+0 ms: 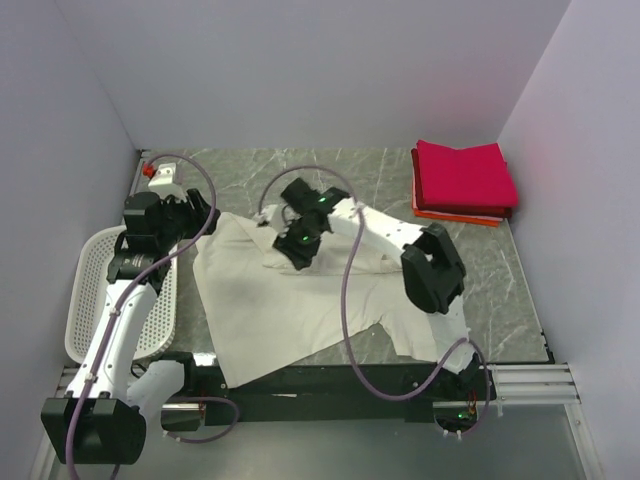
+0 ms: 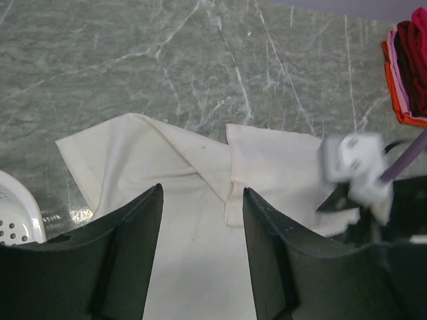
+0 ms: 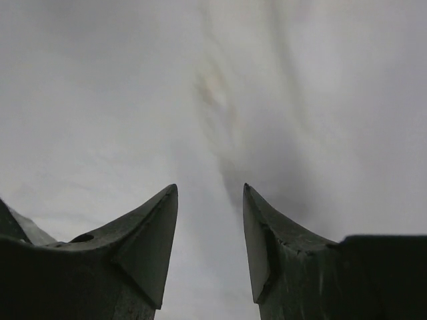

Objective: Fold and stack the t-shirts
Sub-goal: Flatten the tshirt out

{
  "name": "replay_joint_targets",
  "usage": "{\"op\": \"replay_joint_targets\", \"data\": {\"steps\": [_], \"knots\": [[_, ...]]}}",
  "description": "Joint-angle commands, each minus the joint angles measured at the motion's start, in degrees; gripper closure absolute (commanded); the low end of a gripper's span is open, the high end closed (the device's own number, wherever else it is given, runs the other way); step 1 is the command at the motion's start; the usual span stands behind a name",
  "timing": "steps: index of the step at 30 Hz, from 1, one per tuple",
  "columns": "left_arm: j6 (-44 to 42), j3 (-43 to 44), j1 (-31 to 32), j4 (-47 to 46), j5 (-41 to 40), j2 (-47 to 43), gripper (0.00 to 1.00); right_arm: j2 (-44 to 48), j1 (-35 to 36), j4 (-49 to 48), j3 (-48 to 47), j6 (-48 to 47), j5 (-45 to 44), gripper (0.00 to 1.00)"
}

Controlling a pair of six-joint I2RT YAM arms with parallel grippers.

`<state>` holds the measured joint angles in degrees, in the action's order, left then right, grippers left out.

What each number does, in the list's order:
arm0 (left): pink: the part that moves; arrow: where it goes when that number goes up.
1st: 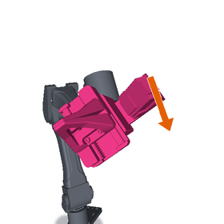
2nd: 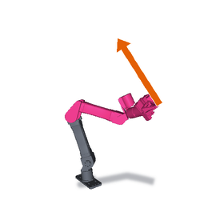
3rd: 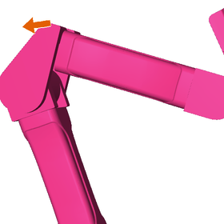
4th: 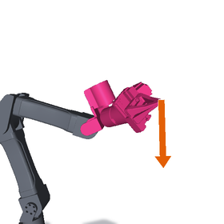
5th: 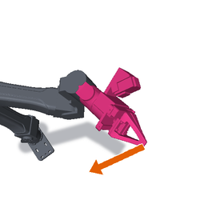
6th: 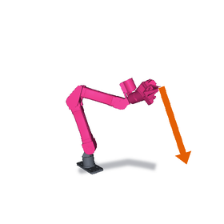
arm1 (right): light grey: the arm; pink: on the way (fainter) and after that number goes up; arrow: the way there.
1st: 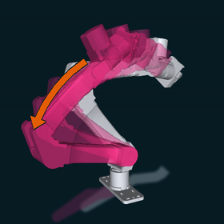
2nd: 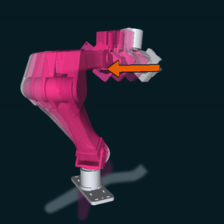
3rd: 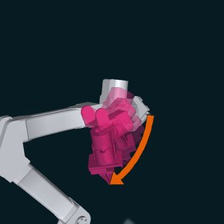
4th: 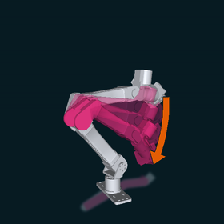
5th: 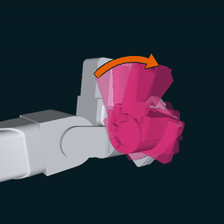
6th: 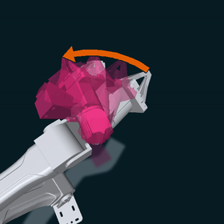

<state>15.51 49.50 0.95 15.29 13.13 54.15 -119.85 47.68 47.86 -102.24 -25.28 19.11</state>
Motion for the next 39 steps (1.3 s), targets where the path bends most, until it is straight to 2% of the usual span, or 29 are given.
{"op": "replay_joint_targets", "data": {"steps": [1,3,5,7,10,12,15,17,20,21,25,30,34,39], "knots": [[-1.18,0.34,0.1,-1.93,0.49,0.78,0.43,9.02,-9.94,-4.88,1.6,2.33,0.22,0.49],[-0.92,0.34,0.1,-2.19,1.55,1.13,0.43,6.14,-13.73,-4.35,-0.58,5.48,1.44,0.49],[-0.92,0.25,0.02,-2.19,1.73,1.31,0.43,1.76,-18.14,-3.38,-6.2,7.34,7.76,0.5],[-1.0,0.08,0.02,-2.19,1.55,1.48,0.43,-1.68,-19.55,-3.29,-12.7,10.07,14.16,0.49],[-1.18,0.25,0.1,-1.84,0.76,2.01,0.43,-8.28,-19.82,-5.21,-20.97,14.28,16.92,0.5],[-1.36,0.25,0.1,-1.67,0.15,2.36,0.43,-12.85,-19.38,-7.41,-25.96,20.16,15.88,0.52],[-1.44,0.16,0.1,-1.4,-0.82,2.63,0.43,-18.65,-19.03,-8.13,-32.91,24.3,10.26,0.53],[-1.53,0.16,0.02,-1.32,-1.0,2.8,0.43,-20.86,-19.2,-6.73,-34.34,24.66,7.97,0.53],[-1.62,0.25,0.1,-1.49,-0.91,3.41,0.43,-20.51,-19.29,-4.88,-31.63,22.65,1.82,0.53],[-1.62,0.34,0.02,-1.49,-0.82,3.59,0.43,-19.81,-19.38,-4.88,-28.14,21.25,-0.72,0.53],[-1.45,0.6,0.02,-1.4,0.49,4.56,0.43,-17.61,-20.08,-3.92,-22.22,18.78,-3.99,0.53],[-1.53,0.6,0.02,-1.31,0.59,4.65,0.43,-17.43,-20.26,-1.45,-19.85,16.75,-4.7,0.53],[-1.53,0.51,0.02,-1.23,0.41,4.3,0.43,-16.74,-20.17,1.36,-17.74,15.96,-1.29,0.53],[-1.45,0.6,0.02,-1.4,0.85,3.95,0.43,-12.69,-20.26,-0.39,-9.13,15.87,1.1,0.6]]}}
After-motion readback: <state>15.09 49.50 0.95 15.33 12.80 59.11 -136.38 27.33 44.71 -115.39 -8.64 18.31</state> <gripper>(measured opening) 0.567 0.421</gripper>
